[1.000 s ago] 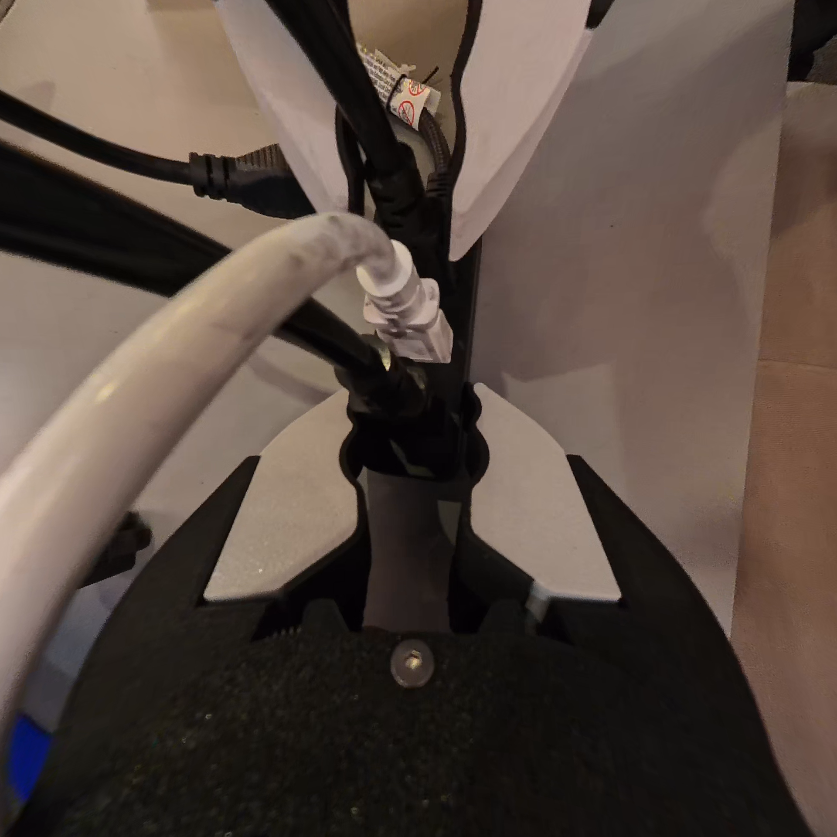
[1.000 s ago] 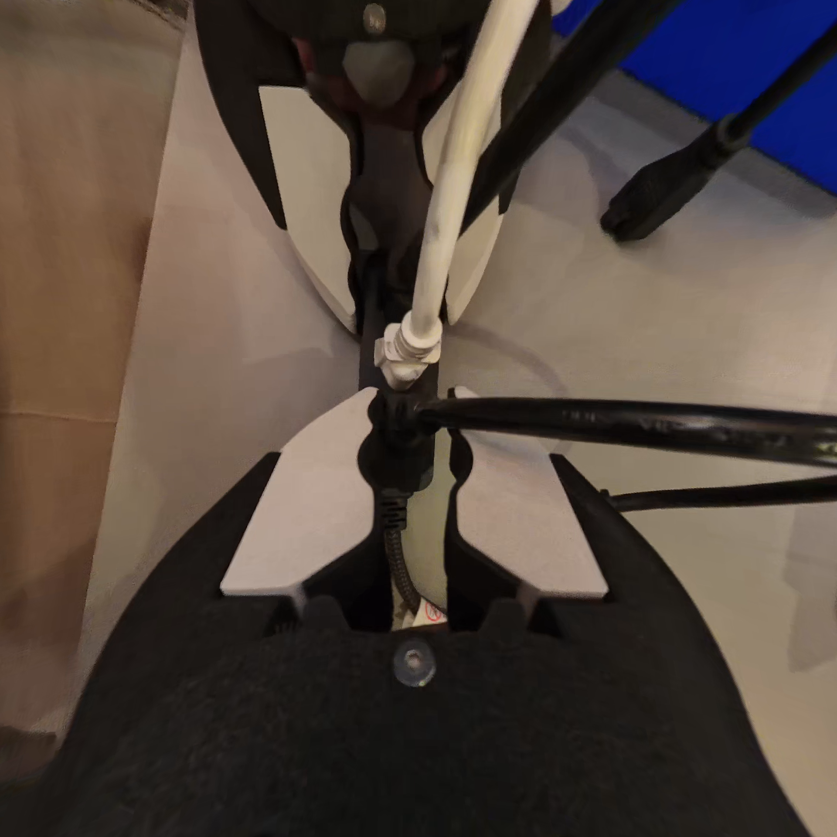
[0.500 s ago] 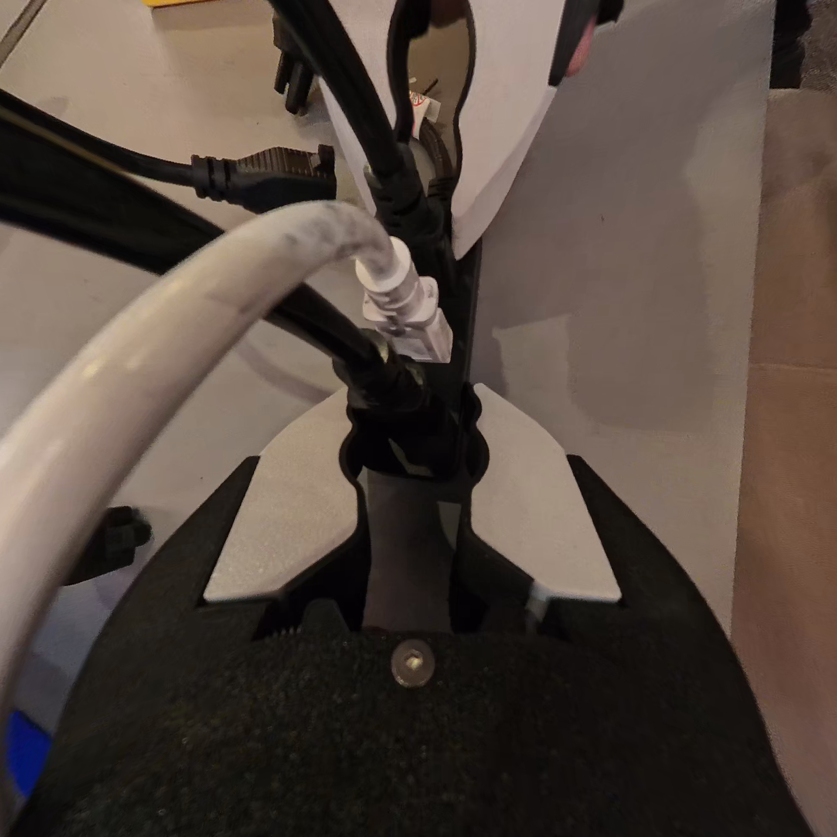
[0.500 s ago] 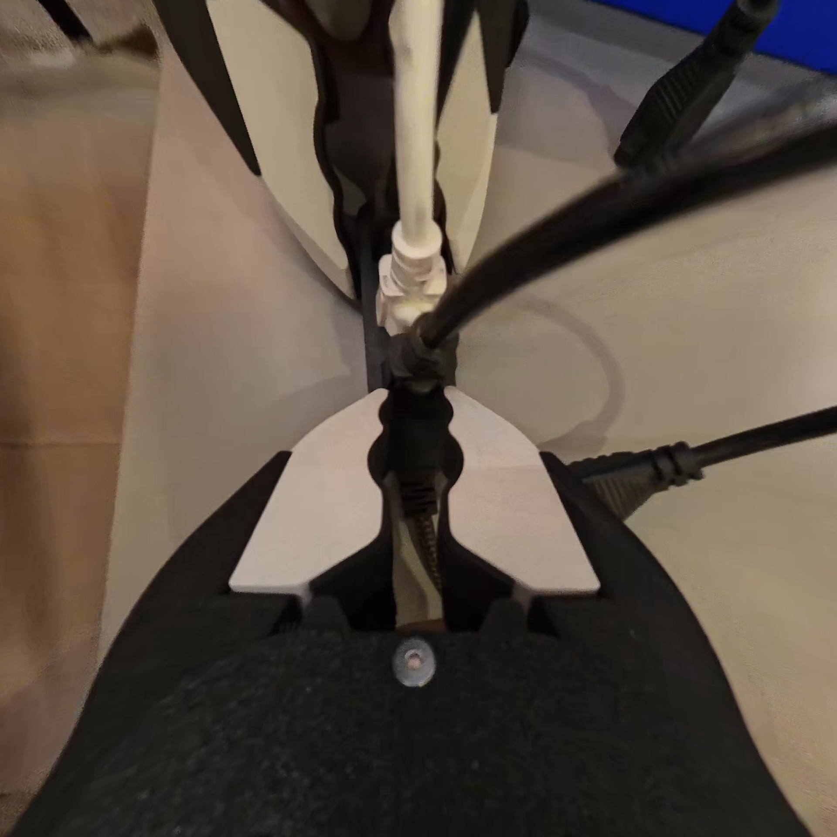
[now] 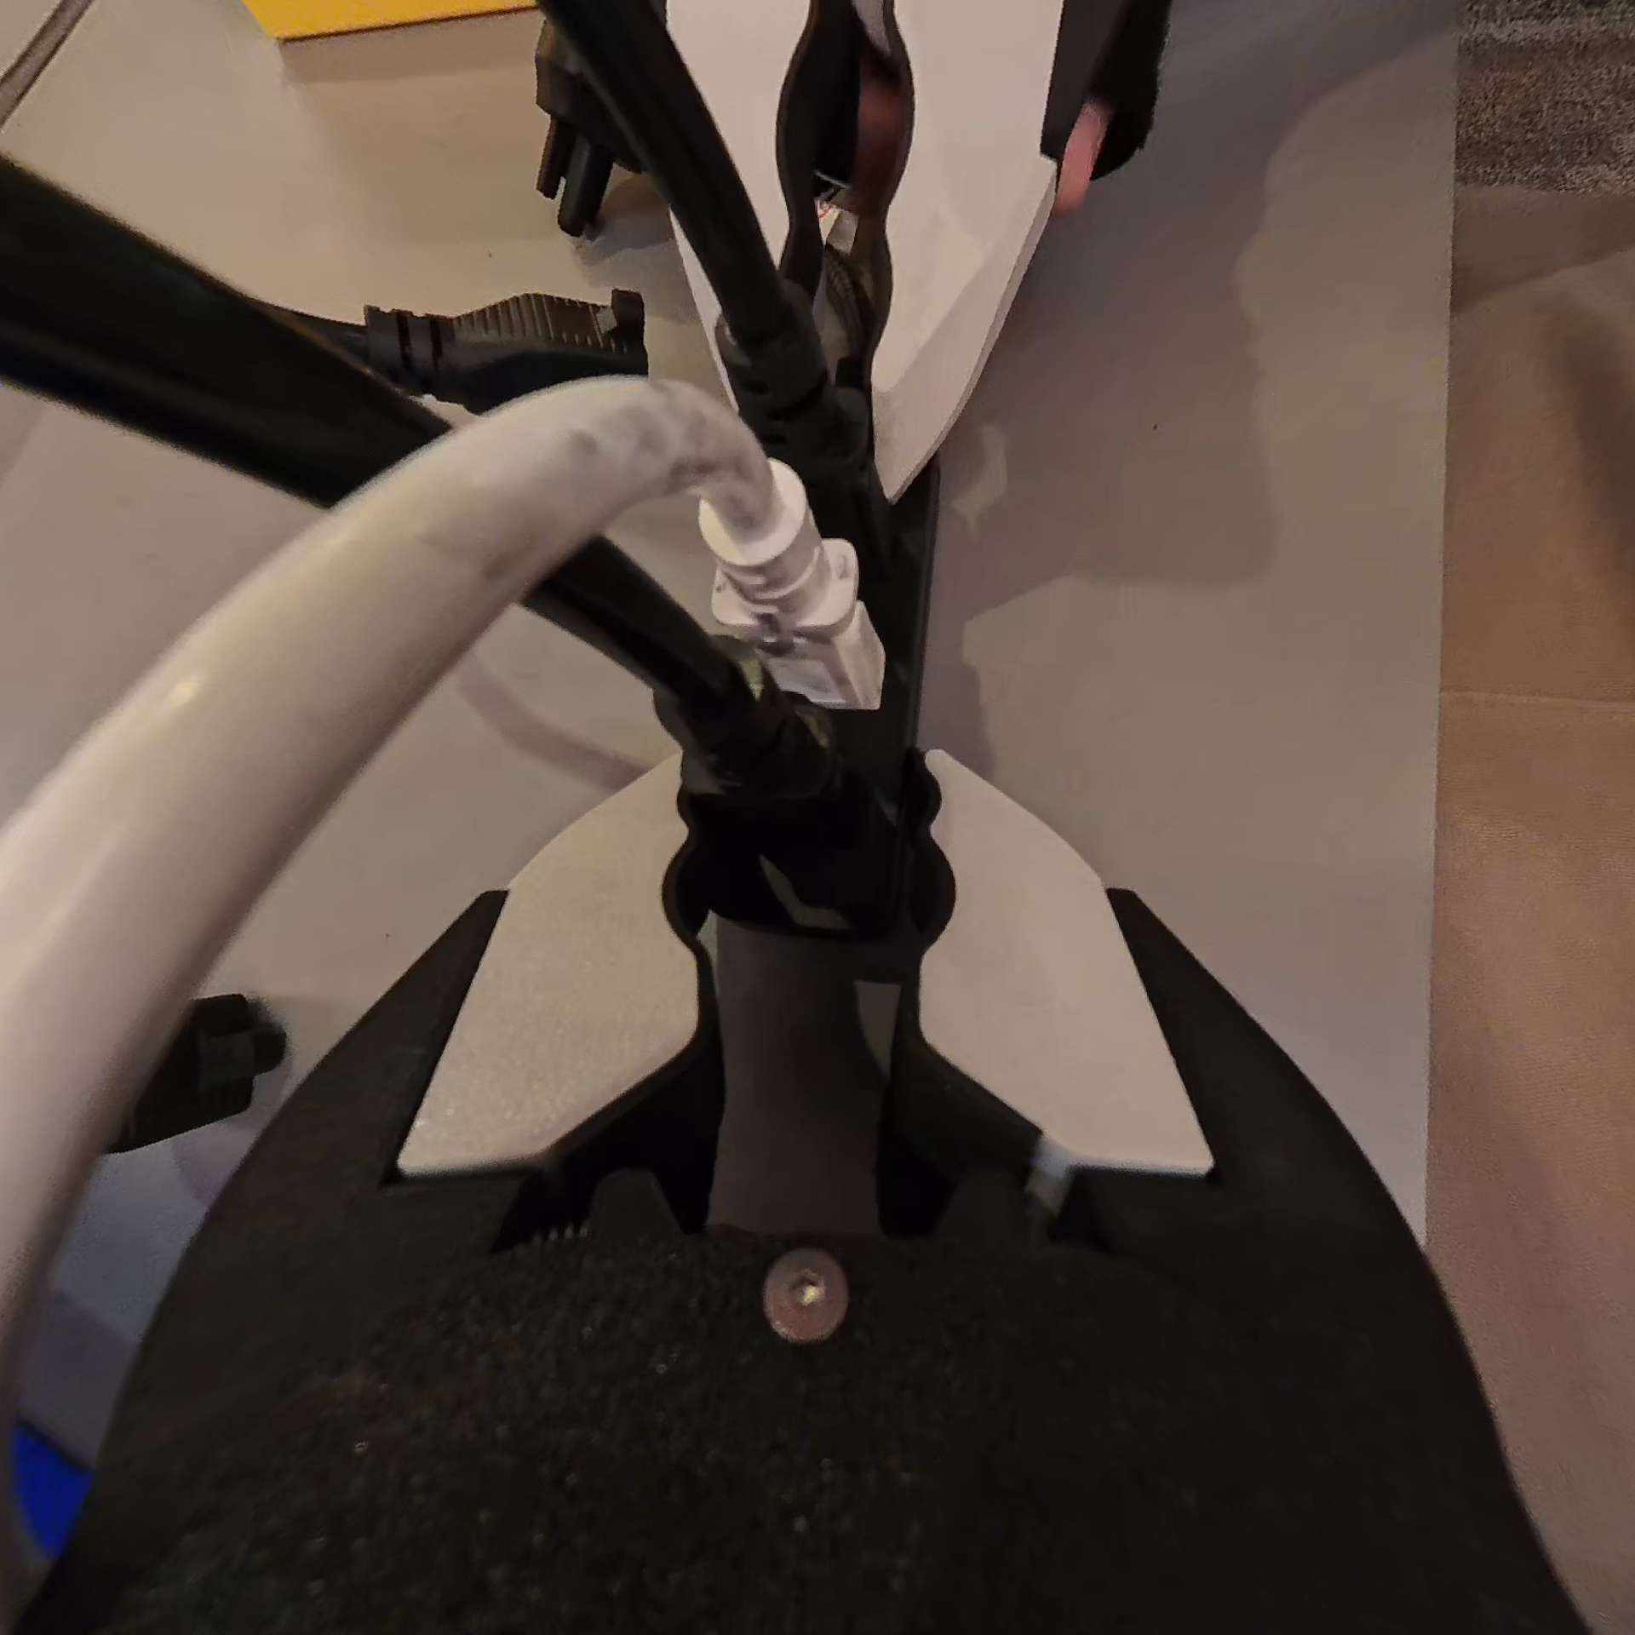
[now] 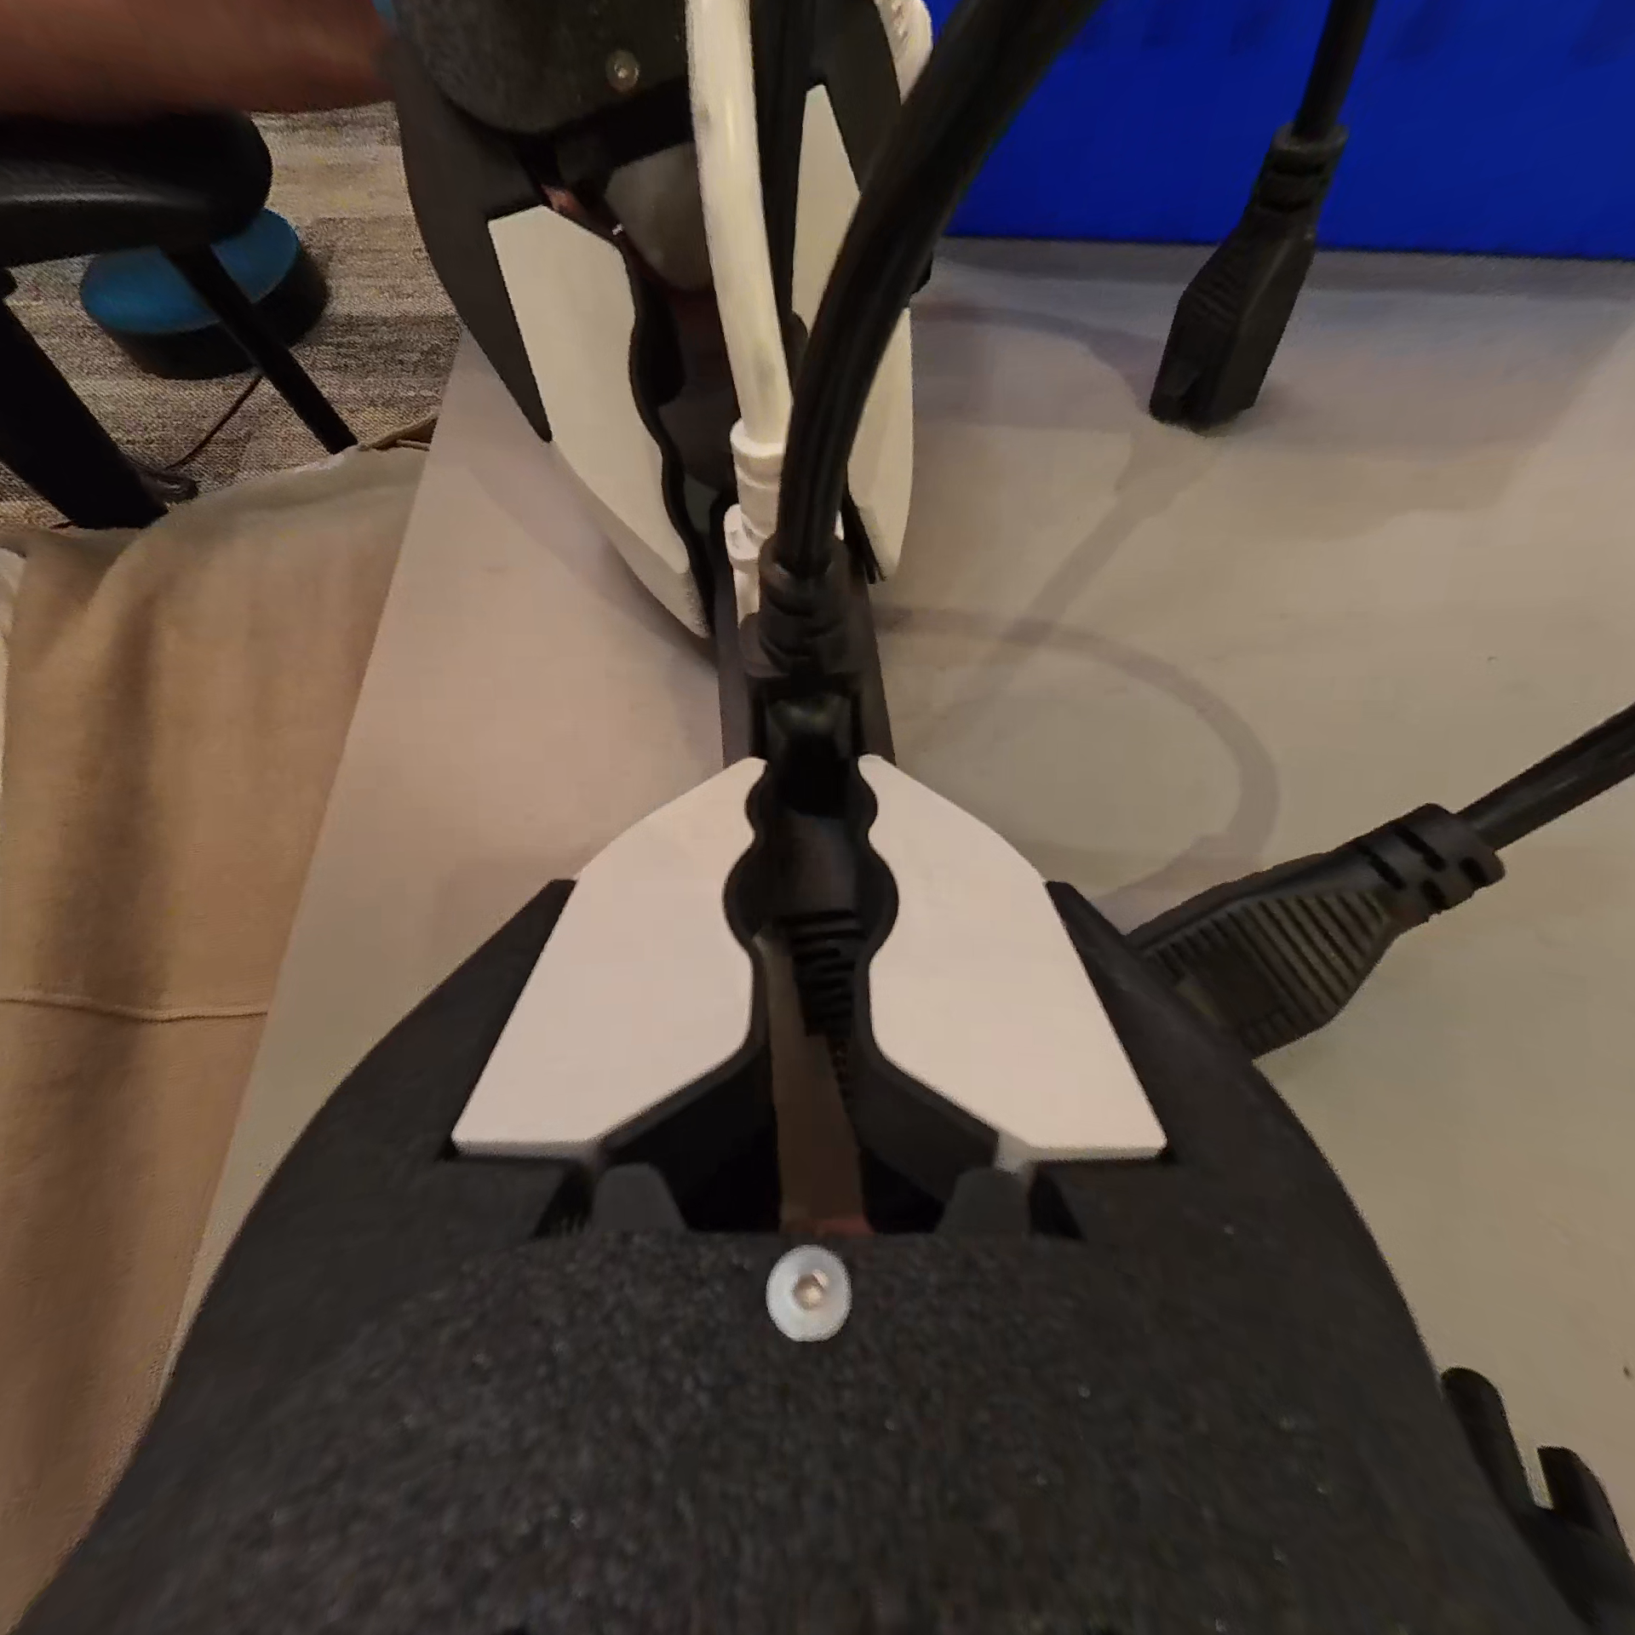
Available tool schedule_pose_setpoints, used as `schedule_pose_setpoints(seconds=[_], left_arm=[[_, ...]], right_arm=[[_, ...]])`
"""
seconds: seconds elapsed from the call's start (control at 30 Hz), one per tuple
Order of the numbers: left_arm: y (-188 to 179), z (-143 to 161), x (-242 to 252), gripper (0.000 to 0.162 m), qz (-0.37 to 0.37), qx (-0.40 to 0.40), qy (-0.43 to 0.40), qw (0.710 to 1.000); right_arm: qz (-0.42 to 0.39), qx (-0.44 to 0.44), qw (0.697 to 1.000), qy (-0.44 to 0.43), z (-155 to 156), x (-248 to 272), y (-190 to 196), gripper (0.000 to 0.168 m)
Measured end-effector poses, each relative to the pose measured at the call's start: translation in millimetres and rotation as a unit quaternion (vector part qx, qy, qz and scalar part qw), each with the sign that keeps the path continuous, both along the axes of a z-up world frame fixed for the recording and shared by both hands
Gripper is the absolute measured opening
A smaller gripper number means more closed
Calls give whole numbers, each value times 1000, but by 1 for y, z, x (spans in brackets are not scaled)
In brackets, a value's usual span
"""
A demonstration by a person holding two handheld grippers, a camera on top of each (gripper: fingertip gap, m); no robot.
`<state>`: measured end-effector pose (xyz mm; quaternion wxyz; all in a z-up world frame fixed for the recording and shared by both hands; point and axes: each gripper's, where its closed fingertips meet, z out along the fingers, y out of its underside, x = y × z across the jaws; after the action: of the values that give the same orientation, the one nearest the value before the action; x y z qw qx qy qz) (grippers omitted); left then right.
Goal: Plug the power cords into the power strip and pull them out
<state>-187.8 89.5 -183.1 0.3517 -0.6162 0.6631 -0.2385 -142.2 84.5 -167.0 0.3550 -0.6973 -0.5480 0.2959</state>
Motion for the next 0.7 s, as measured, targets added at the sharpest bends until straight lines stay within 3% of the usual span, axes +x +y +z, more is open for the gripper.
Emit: schedule_pose_setpoints(seconds=[0.37, 0.47, 0.7], left_arm=[[2, 0, 2, 43, 13, 19, 34, 999], [4, -3, 1, 44, 14, 29, 56, 998], [9, -2, 2, 44, 18, 31, 35, 999]], right_arm=[[-7, -44, 998, 42, 8, 0, 2, 12], [-8, -40, 999, 19, 2, -1, 2, 12], [-32, -69, 997, 21, 0, 2, 8, 14]])
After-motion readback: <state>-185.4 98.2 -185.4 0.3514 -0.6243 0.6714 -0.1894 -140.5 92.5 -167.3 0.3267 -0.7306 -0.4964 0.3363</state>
